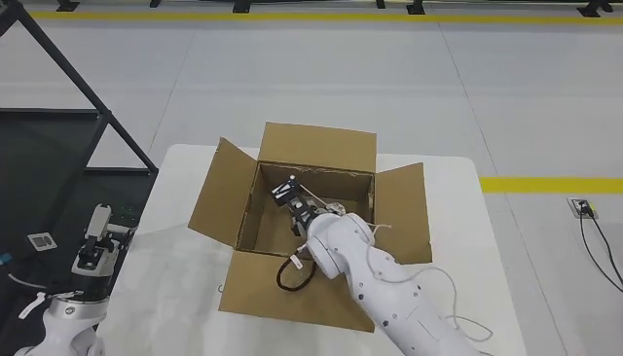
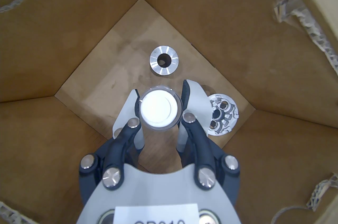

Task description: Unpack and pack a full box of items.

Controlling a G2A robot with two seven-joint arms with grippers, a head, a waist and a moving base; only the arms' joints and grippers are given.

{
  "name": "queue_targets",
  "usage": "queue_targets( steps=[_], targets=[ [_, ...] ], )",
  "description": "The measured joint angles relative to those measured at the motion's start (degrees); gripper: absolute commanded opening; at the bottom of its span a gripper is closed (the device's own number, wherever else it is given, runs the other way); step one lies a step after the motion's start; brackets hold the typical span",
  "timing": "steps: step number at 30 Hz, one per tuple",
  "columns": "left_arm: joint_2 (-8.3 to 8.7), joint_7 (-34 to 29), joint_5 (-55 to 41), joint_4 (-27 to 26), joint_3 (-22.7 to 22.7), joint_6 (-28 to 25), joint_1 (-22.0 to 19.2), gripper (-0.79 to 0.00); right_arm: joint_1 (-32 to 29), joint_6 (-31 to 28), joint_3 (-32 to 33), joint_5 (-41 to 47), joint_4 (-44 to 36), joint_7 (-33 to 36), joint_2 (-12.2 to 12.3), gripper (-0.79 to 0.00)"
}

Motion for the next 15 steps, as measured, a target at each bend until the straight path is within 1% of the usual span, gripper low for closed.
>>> queue_targets(
  steps=[2,4,6,7,8,11,14,15],
  targets=[
    [0.0,0.0,0.0,0.0,0.0,0.0,0.0,0.0,0.68,-0.1,0.03,0.69,1.9,-0.64,-0.37,-0.785],
    [0.0,0.0,0.0,0.0,0.0,0.0,0.0,0.0,1.15,0.05,-0.03,1.03,3.23,-0.91,-0.68,-0.69],
    [0.0,0.0,0.0,0.0,0.0,0.0,0.0,0.0,1.61,0.15,-0.12,1.31,4.43,-1.09,-1.01,-0.616],
    [0.0,0.0,0.0,0.0,0.0,0.0,0.0,0.0,1.76,0.16,-0.11,1.46,4.84,-1.18,-1.13,-0.533],
    [0.0,0.0,0.0,0.0,0.0,0.0,0.0,0.0,1.92,0.09,-0.05,1.63,5.27,-1.26,-1.26,-0.48],
    [0.0,0.0,0.0,0.0,0.0,0.0,0.0,0.0,2.06,0.0,0.23,1.61,5.74,-1.37,-1.44,-0.419],
    [0.0,0.0,0.0,0.0,0.0,0.0,0.0,0.0,1.56,0.24,0.57,1.05,5.02,-1.24,-1.47,-0.388],
    [0.0,0.0,0.0,0.0,0.0,0.0,0.0,0.0,1.34,0.29,0.7,0.77,4.66,-1.11,-1.44,-0.342]
  ],
)
